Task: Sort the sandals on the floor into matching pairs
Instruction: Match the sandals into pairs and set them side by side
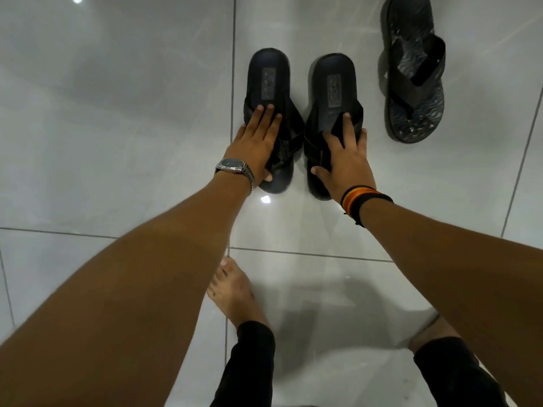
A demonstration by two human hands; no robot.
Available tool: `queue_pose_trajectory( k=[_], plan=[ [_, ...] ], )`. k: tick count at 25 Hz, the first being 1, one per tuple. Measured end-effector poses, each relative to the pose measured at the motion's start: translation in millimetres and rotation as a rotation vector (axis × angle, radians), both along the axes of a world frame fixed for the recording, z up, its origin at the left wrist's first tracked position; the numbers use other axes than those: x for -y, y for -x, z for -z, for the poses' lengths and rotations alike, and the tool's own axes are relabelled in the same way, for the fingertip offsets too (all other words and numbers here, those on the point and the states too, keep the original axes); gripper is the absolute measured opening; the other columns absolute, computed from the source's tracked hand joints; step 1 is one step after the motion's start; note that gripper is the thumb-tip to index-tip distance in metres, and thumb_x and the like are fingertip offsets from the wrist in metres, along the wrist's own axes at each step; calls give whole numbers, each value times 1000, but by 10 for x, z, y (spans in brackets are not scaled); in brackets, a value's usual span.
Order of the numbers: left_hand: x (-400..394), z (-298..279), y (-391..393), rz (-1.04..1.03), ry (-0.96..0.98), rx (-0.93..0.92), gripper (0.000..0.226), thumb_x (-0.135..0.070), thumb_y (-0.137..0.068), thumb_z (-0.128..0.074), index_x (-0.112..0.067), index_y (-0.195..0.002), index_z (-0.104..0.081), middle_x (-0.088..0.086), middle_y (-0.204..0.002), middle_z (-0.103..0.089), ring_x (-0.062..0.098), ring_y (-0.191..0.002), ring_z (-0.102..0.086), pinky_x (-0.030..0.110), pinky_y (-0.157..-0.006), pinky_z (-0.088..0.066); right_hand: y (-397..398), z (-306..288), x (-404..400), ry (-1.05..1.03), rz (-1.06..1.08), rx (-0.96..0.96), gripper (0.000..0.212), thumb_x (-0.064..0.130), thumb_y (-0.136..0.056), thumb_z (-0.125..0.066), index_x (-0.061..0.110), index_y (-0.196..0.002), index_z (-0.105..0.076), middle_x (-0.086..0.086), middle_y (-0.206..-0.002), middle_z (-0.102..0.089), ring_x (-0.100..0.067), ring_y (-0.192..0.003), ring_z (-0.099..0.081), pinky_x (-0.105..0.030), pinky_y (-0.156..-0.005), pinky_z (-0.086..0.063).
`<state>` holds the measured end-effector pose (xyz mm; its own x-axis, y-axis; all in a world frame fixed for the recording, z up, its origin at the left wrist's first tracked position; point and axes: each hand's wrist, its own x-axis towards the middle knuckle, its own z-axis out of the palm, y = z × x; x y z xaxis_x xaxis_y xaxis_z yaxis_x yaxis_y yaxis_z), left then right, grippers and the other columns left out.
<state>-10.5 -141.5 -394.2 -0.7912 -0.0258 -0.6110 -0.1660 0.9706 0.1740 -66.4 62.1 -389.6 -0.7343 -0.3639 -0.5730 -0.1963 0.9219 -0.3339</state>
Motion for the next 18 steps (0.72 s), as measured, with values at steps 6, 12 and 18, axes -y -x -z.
queue_pose_trajectory(
  k=[6,12,18],
  plan=[
    [552,-1,327,-25,57,35,135,-31,-67,-90,-11,-160,5,11,-168,12,29,-154,11,48,-125,-15,375,43,587,70,4,4,72,29,-91,-77,29,-154,-42,-4,-175,1,-50,-158,-4,-58,-126,-28],
    [278,-174,440,-51,126,-39,111,-15,-80,-76,-12,-161,1,13,-168,4,31,-155,4,53,-125,-10,514,-170,166,88,-129,-55,71,33,-95,-69,24,-158,-36,-9,-174,-3,-47,-158,-12,-59,-122,-33],
    [-498,-259,1072,-13,67,-215,96,-16,-88,-60,-11,-160,3,13,-168,11,30,-155,9,53,-125,-2,1196,-274,-738,-75,-118,-258,73,30,-98,-60,19,-162,-26,-11,-174,-7,-39,-161,-6,-62,-125,-22]
  ],
)
